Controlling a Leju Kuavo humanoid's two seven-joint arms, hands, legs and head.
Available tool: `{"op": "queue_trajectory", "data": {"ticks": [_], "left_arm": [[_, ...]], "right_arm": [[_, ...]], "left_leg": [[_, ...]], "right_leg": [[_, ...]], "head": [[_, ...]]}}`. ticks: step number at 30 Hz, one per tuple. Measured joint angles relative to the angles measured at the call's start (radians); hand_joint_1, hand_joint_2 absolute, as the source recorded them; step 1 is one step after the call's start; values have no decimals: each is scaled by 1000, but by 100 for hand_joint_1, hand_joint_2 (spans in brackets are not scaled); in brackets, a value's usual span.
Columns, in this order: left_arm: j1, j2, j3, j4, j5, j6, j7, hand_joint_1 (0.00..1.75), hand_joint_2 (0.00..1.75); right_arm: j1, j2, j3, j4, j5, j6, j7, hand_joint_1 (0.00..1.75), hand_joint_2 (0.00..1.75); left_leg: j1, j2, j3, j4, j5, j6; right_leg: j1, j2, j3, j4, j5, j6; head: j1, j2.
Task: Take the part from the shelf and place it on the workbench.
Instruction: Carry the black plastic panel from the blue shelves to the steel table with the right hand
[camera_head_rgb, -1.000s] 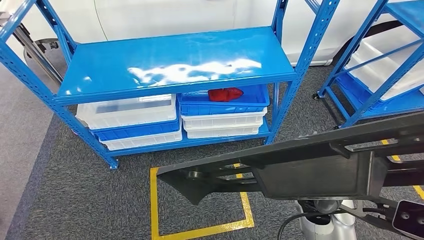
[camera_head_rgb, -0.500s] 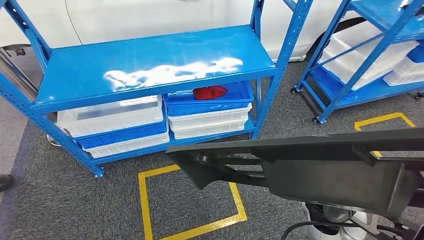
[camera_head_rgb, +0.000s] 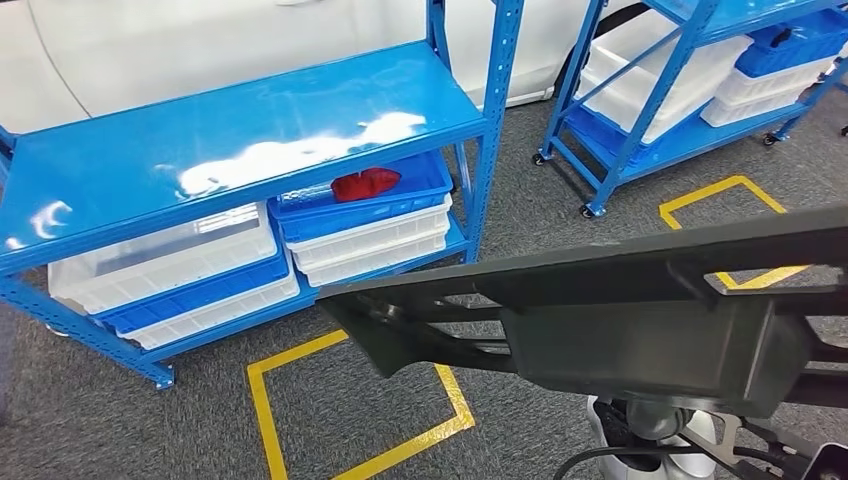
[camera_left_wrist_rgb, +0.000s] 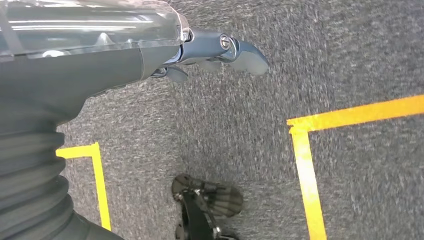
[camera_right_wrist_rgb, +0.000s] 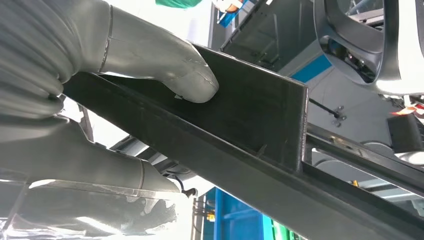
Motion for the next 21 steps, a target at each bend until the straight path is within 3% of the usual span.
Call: {"op": "queue_trajectory", "data": {"ticks": [2, 3, 4, 5, 7, 9, 11, 13, 15, 17, 18, 19, 21], "left_arm": [[3, -8, -1, 0, -14, -9, -3, 0, 175], [3, -14, -1, 0, -21, -14, -4, 0, 175], [2, -21, -2, 0, -26, -18, -6, 0, 175], [0, -28, -2, 0, -32, -21, -6, 0, 175], [-1, -42, -4, 1, -43, -25, -3, 0, 175], [-3, -58, -7, 2, -53, -25, 2, 0, 175], [-6, -74, -9, 2, -58, -25, 4, 0, 175], [-6, -86, -9, 2, -58, -26, 6, 0, 175], [-5, -96, -9, 2, -57, -26, 9, 0, 175], [-3, -102, -9, 2, -57, -26, 13, 0, 175], [-3, -103, -9, 2, -57, -26, 16, 0, 175], [-4, -105, -9, 2, -58, -27, 18, 0, 175], [-7, -109, -9, 2, -58, -29, 19, 0, 175]], "right_arm": [[-1, -8, 32, 4, 5, -26, 0, 175, 175], [-4, -15, 53, 7, 6, -43, 0, 175, 175], [-9, -23, 75, 10, 5, -57, 1, 175, 175], [-18, -31, 95, 14, 1, -69, 1, 175, 175], [-38, -45, 123, 22, -8, -84, 1, 175, 175], [-50, -56, 144, 29, -13, -95, 1, 175, 175], [-52, -62, 156, 32, -14, -100, 0, 175, 175], [-56, -68, 166, 33, -15, -101, 1, 175, 175], [-61, -70, 177, 37, -15, -101, 1, 175, 175], [-62, -71, 186, 43, -9, -104, 1, 175, 175], [-62, -72, 190, 46, -6, -106, 1, 175, 175], [-62, -72, 194, 47, -2, -108, 1, 175, 175], [-64, -73, 201, 49, 1, -110, 1, 175, 175]], "left_leg": [[1, -9, -52, 109, -35, -3], [2, -10, -57, 115, -23, -4], [5, -11, -45, 85, 6, -5], [9, -20, -16, 20, 47, -6], [18, -70, 37, -102, 97, -6], [20, -106, 53, -148, 104, 1], [17, -88, 51, -152, 107, 12], [18, -62, 53, -158, 112, 28], [14, -34, 53, -161, 114, 40], [8, -6, 52, -161, 112, 44], [7, 8, 53, -161, 111, 44], [6, 20, 54, -161, 110, 44], [4, 40, 59, -161, 107, 41]], "right_leg": [[0, 21, -2, 1, 1, -1], [-1, 32, -2, 3, 1, 0], [-2, 44, -2, 5, 0, 1], [-3, 57, -2, 9, -1, 5], [-4, 79, -11, 22, -4, 16], [-6, 101, -25, 31, -1, 32], [-10, 119, -35, 32, 4, 47], [-9, 86, -56, 70, -20, 56], [-8, 29, -110, 182, -78, 62], [-10, 8, -166, 298, -120, 66], [-11, 5, -173, 314, -117, 66], [-11, 1, -158, 289, -97, 65], [-6, -30, -83, 154, -39, 56]], "head": [[0, 0], [0, 0], [0, 0], [0, 0], [0, 0], [0, 0], [0, 0], [1, 0], [1, 0], [1, 0], [1, 0], [1, 0], [1, 0]]}}
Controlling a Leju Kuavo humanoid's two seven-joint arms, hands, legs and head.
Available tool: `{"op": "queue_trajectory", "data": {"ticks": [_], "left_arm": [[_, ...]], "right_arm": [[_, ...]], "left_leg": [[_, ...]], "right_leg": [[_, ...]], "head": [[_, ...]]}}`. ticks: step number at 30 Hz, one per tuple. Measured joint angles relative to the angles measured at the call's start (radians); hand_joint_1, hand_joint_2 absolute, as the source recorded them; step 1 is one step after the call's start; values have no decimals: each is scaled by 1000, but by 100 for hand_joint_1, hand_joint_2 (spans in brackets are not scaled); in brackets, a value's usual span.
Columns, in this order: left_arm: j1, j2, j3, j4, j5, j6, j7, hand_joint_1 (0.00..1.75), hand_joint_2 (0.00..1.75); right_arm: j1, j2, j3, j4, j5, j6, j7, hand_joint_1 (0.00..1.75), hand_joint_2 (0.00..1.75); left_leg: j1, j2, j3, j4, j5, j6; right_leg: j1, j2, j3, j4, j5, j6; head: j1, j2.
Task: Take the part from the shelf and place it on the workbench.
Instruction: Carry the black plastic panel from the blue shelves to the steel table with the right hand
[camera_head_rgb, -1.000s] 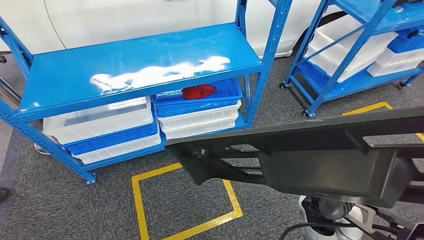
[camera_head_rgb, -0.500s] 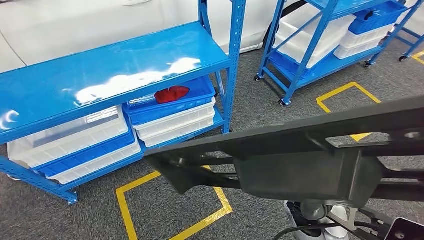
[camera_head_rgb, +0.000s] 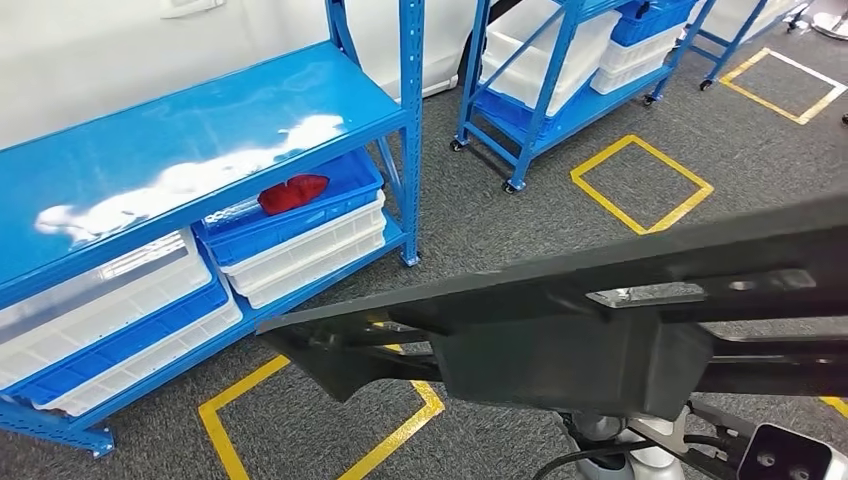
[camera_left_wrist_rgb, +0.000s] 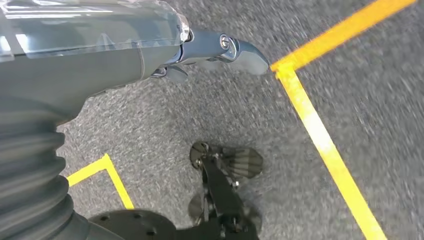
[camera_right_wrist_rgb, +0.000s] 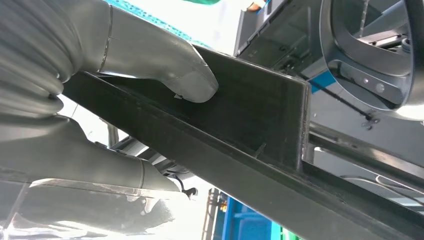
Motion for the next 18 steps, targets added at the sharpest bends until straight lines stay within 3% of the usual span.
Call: {"op": "queue_trajectory", "data": {"ticks": [2, 3, 5, 6, 8, 9, 11, 12, 13, 14, 16, 18], "left_arm": [[-1, -4, 0, 0, 0, -4, -1, 0, 175], [-1, -6, 0, 0, 0, -6, -3, 0, 175], [-3, -8, 0, 0, 0, -7, -8, 0, 175], [-4, -8, 0, 0, 0, -5, -11, 0, 175], [-5, -8, 1, 0, 0, 1, -15, 0, 175], [-5, -7, 2, 0, 1, 4, -15, 0, 175], [-1, -3, 4, 0, 3, 8, -9, 0, 175], [1, 0, 5, 0, 2, 8, -5, 0, 175], [3, 3, 6, 0, 1, 9, -1, 0, 175], [4, 6, 7, 0, 0, 11, 1, 0, 175], [5, 13, 9, 0, -1, 17, 4, 0, 175], [5, 20, 13, 0, 0, 21, 3, 0, 175]], "right_arm": [[-5, -1, 5, 0, -1, 0, 0, 175, 175], [-8, -2, 6, 0, -3, 0, 0, 175, 175], [-12, -3, 8, 0, -12, 3, 0, 175, 175], [-14, -4, 8, 0, -17, 6, -1, 175, 175], [-23, -4, 10, 1, -25, 10, -1, 175, 175], [-26, -4, 10, 2, -28, 10, -1, 175, 175], [-29, -4, 11, 7, -39, 10, 0, 175, 175], [-29, -5, 10, 9, -45, 11, 0, 175, 175], [-29, -5, 9, 10, -52, 14, 0, 175, 175], [-30, -5, 7, 12, -59, 19, 0, 175, 175], [-33, -4, 0, 16, -68, 32, 0, 175, 175], [-38, -3, -7, 22, -72, 44, 0, 175, 175]], "left_leg": [[-5, 15, 4, 1, -5, -8], [-7, 23, 6, 0, -6, -13], [-9, 39, 10, -5, -8, -23], [-8, 36, 12, -3, -14, -28], [-7, 1, -9, 55, -55, -34], [-5, -23, -35, 116, -86, -36], [-5, -45, -99, 245, -133, -39], [-5, -48, -118, 276, -132, -41], [-4, -50, -120, 268, -112, -42], [-2, -54, -104, 222, -75, -42], [3, -87, -50, 84, -5, -41], [5, -116, -20, 9, 17, -34]], "right_leg": [[12, -37, 55, -104, 27, -15], [17, -44, 62, -122, 26, -22], [17, -23, 61, -128, 31, -35], [15, -13, 64, -136, 35, -41], [8, 8, 72, -151, 43, -54], [7, 17, 73, -153, 45, -56], [7, 42, 72, -152, 46, -59], [7, 55, 72, -151, 46, -59], [7, 69, 73, -150, 46, -58], [6, 82, 74, -147, 45, -57], [6, 106, 71, -138, 41, -50], [6, 127, 63, -129, 39, -38]], "head": [[0, 0], [0, 0], [0, 0], [0, 0], [0, 0], [0, 0], [0, 0], [0, 0], [0, 0], [0, 0], [0, 0], [0, 0]]}}
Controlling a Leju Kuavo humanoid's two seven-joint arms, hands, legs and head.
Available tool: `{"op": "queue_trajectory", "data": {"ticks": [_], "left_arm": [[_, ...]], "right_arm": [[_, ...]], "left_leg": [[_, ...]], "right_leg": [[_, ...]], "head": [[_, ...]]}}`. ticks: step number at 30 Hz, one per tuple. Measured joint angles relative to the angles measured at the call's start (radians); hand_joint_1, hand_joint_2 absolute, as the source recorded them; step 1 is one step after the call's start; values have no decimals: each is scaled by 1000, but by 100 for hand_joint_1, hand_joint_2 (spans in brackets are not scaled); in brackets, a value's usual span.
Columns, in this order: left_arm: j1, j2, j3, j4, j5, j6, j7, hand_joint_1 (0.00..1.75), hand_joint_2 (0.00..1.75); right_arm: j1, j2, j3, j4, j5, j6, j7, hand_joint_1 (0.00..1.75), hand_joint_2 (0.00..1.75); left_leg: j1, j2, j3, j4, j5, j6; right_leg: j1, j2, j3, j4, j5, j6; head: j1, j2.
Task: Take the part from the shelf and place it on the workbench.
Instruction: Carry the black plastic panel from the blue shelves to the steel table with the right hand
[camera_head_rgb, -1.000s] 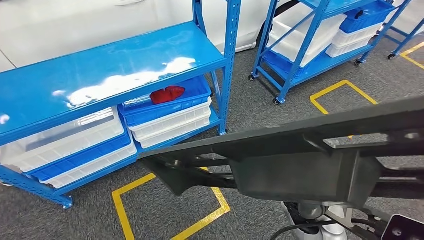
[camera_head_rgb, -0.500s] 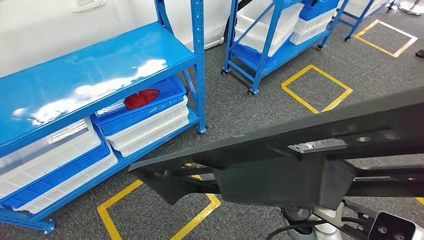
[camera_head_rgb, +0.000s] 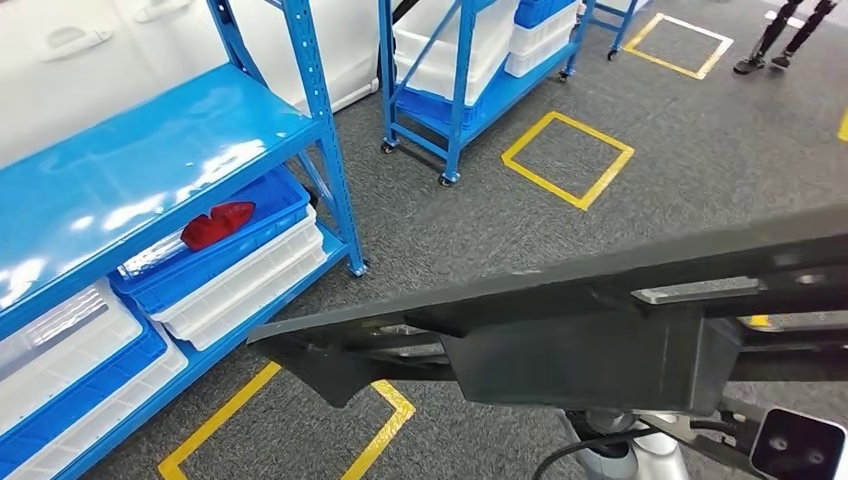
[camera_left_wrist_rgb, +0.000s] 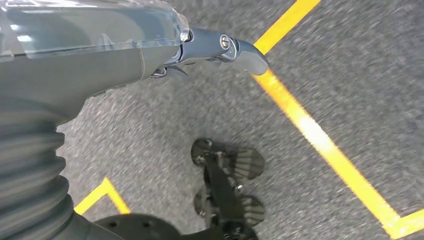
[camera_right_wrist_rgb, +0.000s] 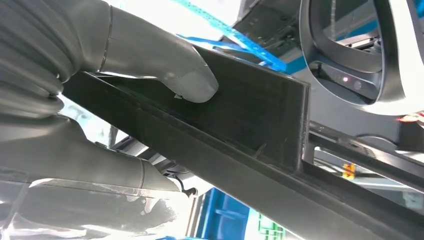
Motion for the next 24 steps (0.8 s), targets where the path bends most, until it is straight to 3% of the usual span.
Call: {"op": "queue_trajectory", "data": {"ticks": [2, 3, 5, 7, 8, 9, 10, 11, 12, 14, 16, 18, 20, 22, 24], "left_arm": [[-3, 5, 4, 0, 0, 1, -1, 0, 175], [-5, 6, 6, 0, 0, 1, -1, 0, 175], [-4, 8, 9, -1, 0, 2, -2, 0, 175], [-2, 13, 13, -1, -1, 6, -6, 0, 175], [0, 18, 15, -1, -2, 8, -8, 0, 175], [1, 23, 17, -1, -2, 11, -8, 0, 175], [1, 28, 19, -1, -2, 13, -7, 0, 175], [1, 32, 22, -1, -3, 15, -6, 0, 175], [0, 35, 25, -1, -3, 17, -4, 0, 175], [0, 40, 30, -1, -3, 19, -3, 0, 175], [-1, 45, 35, -1, -2, 20, -3, 0, 175], [-3, 48, 39, -1, -2, 31, 4, 0, 175], [-2, 52, 44, -2, 0, 47, 13, 0, 175], [4, 60, 53, -2, 0, 54, 17, 0, 175], [11, 68, 61, -2, -1, 51, 10, 0, 175]], "right_arm": [[-3, 1, -8, 5, 0, 4, 0, 175, 175], [-3, 1, -12, 8, 0, 4, 0, 175, 175], [-6, 1, -18, 11, 1, 4, 0, 175, 175], [-5, 2, -25, 14, 6, 2, 0, 175, 175], [0, 3, -32, 15, 9, 0, 0, 175, 175], [8, 4, -41, 16, 11, 0, 0, 175, 175], [15, 5, -52, 17, 12, 1, 0, 175, 175], [22, 6, -62, 17, 12, 2, 0, 175, 175], [26, 7, -71, 17, 13, 3, 0, 175, 175], [28, 11, -85, 17, 15, 4, 0, 175, 175], [31, 14, -94, 17, 16, 5, 0, 175, 175], [36, 20, -105, 17, 16, 16, 0, 175, 175], [40, 32, -122, 18, 19, 39, -1, 175, 175], [41, 48, -138, 21, 26, 60, 0, 175, 175], [43, 62, -150, 28, 40, 70, 0, 175, 175]], "left_leg": [[-2, 8, 3, -5, -1, 11], [-2, 18, 4, -9, 2, 18], [0, 40, 6, -17, 8, 32], [-4, 64, 5, -19, 9, 39], [-6, 75, 5, -18, 8, 40], [-8, 87, 5, -18, 7, 41], [-8, 98, 6, -18, 6, 40], [-9, 108, 7, -18, 4, 39], [-9, 119, 10, -18, 2, 37], [-12, 137, 16, -18, -2, 29], [-14, 152, 19, -20, -5, 18], [-13, 162, 24, -22, -9, 6], [-9, 129, 12, 15, -37, -3], [-6, 80, -41, 132, -99, -8], [-6, 66, -102, 252, -139, -12]], "right_leg": [[-2, 18, -7, 0, 4, 13], [-3, 16, -9, 2, 3, 18], [-2, -23, -31, 49, -28, 28], [-3, -74, -90, 174, -94, 35], [-6, -85, -121, 240, -120, 38], [-8, -90, -138, 278, -129, 40], [-9, -93, -138, 280, -121, 40], [-10, -98, -115, 239, -95, 39], [-9, -112, -74, 164, -61, 35], [0, -146, -5, 34, -20, 23], [9, -155, 10, -4, -17, 11], [8, -134, 9, -12, -11, 0], [3, -115, 15, -24, -3, -14], [2, -94, 19, -29, 0, -23], [3, -68, 19, -28, 0, -25]], "head": [[0, 0], [0, 0], [0, 0], [0, 0], [0, 0], [0, 0], [0, 0], [0, 0], [0, 0], [0, 0], [0, 0], [0, 0], [0, 0], [0, 0], [0, 0]]}}
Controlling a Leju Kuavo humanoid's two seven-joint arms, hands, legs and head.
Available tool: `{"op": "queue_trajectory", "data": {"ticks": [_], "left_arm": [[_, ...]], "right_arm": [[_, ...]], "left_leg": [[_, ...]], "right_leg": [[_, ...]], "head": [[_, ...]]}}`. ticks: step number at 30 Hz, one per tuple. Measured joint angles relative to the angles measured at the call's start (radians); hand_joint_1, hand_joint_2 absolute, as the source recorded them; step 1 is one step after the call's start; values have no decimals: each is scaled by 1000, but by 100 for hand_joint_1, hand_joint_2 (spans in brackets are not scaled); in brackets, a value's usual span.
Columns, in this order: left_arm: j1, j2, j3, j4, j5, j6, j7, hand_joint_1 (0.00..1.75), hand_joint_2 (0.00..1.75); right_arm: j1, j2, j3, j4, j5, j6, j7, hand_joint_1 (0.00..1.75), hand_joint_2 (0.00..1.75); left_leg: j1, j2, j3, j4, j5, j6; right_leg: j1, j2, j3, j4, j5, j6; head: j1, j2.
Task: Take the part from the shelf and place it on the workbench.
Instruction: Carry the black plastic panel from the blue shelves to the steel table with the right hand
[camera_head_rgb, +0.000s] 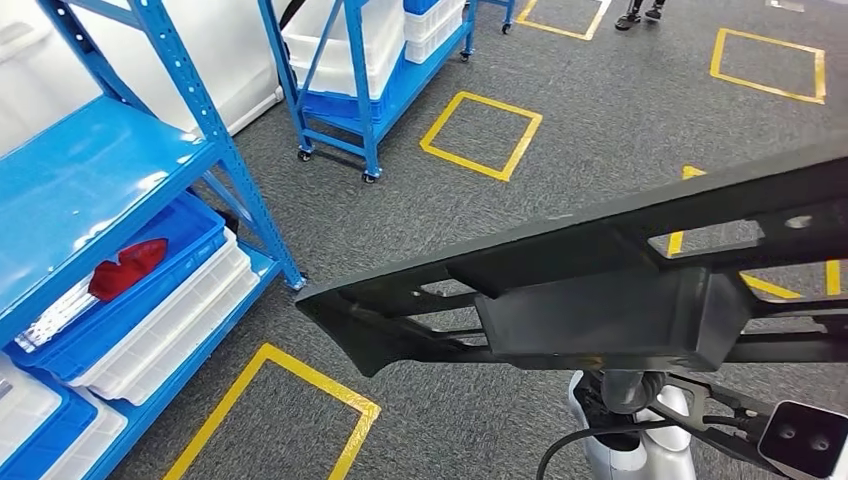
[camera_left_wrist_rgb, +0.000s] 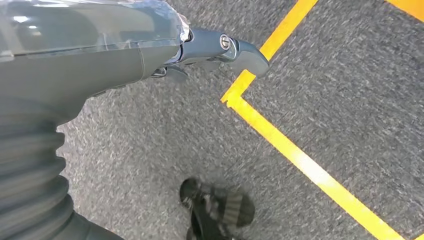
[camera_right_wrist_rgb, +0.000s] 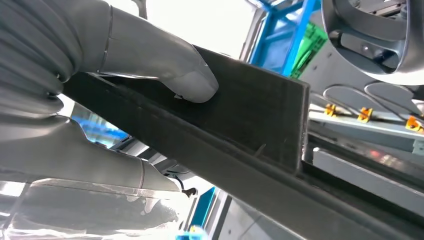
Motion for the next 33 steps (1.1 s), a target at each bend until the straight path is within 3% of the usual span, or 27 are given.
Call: {"op": "queue_trajectory", "data": {"ticks": [1, 2, 3, 5, 7, 9, 11, 13, 14, 16, 17, 18, 20, 22, 24, 25, 27, 28, 30, 31, 32, 33], "left_arm": [[2, 2, 3, 0, -1, -4, -7, 0, 175], [2, 2, 6, 0, -1, -10, -15, 0, 175], [1, 2, 8, 0, -3, -17, -23, 0, 175], [-1, 0, 15, 0, -5, -29, -36, 0, 175], [-5, -2, 23, 0, -8, -35, -44, 0, 175], [-13, -4, 29, 0, -9, -36, -45, 0, 175], [-18, -5, 34, 0, -11, -34, -41, 0, 175], [-18, -6, 42, 0, -14, -30, -31, 0, 175], [-16, -6, 46, 0, -17, -29, -25, 0, 175], [-14, -6, 51, 0, -22, -25, -15, 0, 175], [-14, -6, 53, 0, -26, -24, -12, 0, 175], [-14, -6, 53, 0, -28, -25, -10, 0, 175], [-14, -6, 54, 0, -32, -29, -10, 0, 175], [-14, -7, 56, 0, -34, -33, -12, 0, 175], [-14, -9, 58, 0, -36, -35, -16, 0, 175], [-15, -11, 59, 0, -38, -38, -18, 0, 175], [-15, -13, 59, -1, -43, -43, -21, 0, 175], [-13, -13, 60, -1, -45, -46, -22, 0, 175], [-7, -14, 60, 0, -50, -51, -25, 0, 175], [-5, -14, 60, 0, -51, -53, -27, 0, 175], [-4, -15, 60, 0, -53, -54, -29, 0, 175], [-5, -15, 60, 0, -54, -54, -31, 0, 175]], "right_arm": [[0, 6, -5, 3, 10, 0, 0, 175, 175], [0, 10, -8, 5, 22, -5, 0, 175, 175], [0, 14, -9, 6, 32, -11, 0, 175, 175], [-2, 17, -9, 9, 41, -22, 0, 175, 175], [-5, 18, -6, 13, 39, -26, 0, 175, 175], [-8, 17, -4, 19, 36, -27, 1, 175, 175], [-15, 17, -4, 25, 33, -29, 1, 175, 175], [-26, 17, -4, 35, 29, -34, 1, 175, 175], [-29, 17, -4, 42, 26, -37, 1, 175, 175], [-29, 17, -4, 56, 21, -41, 1, 175, 175], [-28, 17, -4, 60, 20, -44, 1, 175, 175], [-28, 17, -4, 63, 24, -47, 1, 175, 175], [-28, 17, -4, 66, 39, -60, 1, 175, 175], [-30, 17, -2, 66, 53, -75, 0, 175, 175], [-30, 16, -1, 66, 54, -82, 0, 175, 175], [-31, 16, -1, 66, 54, -83, 0, 175, 175], [-35, 17, 3, 67, 54, -83, 0, 175, 175], [-36, 17, 7, 68, 54, -83, 0, 175, 175], [-38, 17, 13, 71, 54, -84, 0, 175, 175], [-38, 17, 15, 73, 55, -85, 0, 175, 175], [-38, 17, 17, 74, 55, -86, 0, 175, 175], [-38, 17, 19, 76, 56, -87, 0, 175, 175]], "left_leg": [[0, -1, -11, 16, 8, -1], [1, -3, -3, -12, 36, -1], [3, -12, 22, -73, 76, -1], [8, -55, 78, -204, 134, 2], [8, -83, 98, -255, 143, 10], [6, -65, 99, -260, 146, 22], [6, -41, 104, -270, 152, 38], [3, -16, 107, -276, 154, 48], [1, -2, 107, -276, 153, 51], [-3, 25, 107, -276, 150, 53], [-4, 38, 108, -276, 149, 52], [-5, 49, 109, -276, 147, 51], [-9, 68, 115, -275, 143, 45], [-13, 84, 120, -275, 138, 35], [-13, 102, 124, -276, 135, 25], [-11, 98, 126, -273, 130, 19], [-8, 56, 106, -222, 95, 12], [-6, 27, 80, -165, 65, 10], [-5, 3, 15, -34, 11, 6], [-4, 1, -7, 5, 5, 3], [-3, 0, -12, 6, 20, 1], [0, -1, 1, -29, 51, -1]], "right_leg": [[0, 14, 1, 1, 0, 0], [0, 28, 2, 3, -1, 1], [-1, 41, 3, 6, -3, 4], [-1, 66, 0, 18, -9, 12], [-3, 85, -11, 27, -10, 24], [-7, 104, -17, 26, -7, 37], [-9, 75, -32, 52, -25, 47], [-11, 11, -84, 154, -78, 55], [-12, -8, -119, 222, -106, 59], [-15, -22, -161, 302, -125, 64], [-15, -26, -153, 287, -108, 64], [-14, -34, -125, 234, -78, 62], [-6, -79, -48, 95, -26, 51], [6, -109, -12, 25, -12, 37], [10, -90, -14, 18, -12, 26], [9, -79, -12, 13, -9, 21], [3, -58, -7, 2, -2, 7], [2, -47, -5, 0, 0, 3], [3, -21, -5, 1, 0, -2], [3, -6, -5, 2, -1, -2], [3, 8, -5, 4, -1, -2], [2, 23, -5, 7, -3, 0]], "head": [[0, 0], [0, 0], [0, 0], [0, 0], [0, 0], [0, 0], [0, 0], [0, 0], [0, 0], [0, 0], [0, 0], [0, 0], [0, 0], [0, 0], [0, 0], [0, 0], [0, 0], [0, 0], [0, 0], [0, 0], [0, 0], [0, 0]]}}
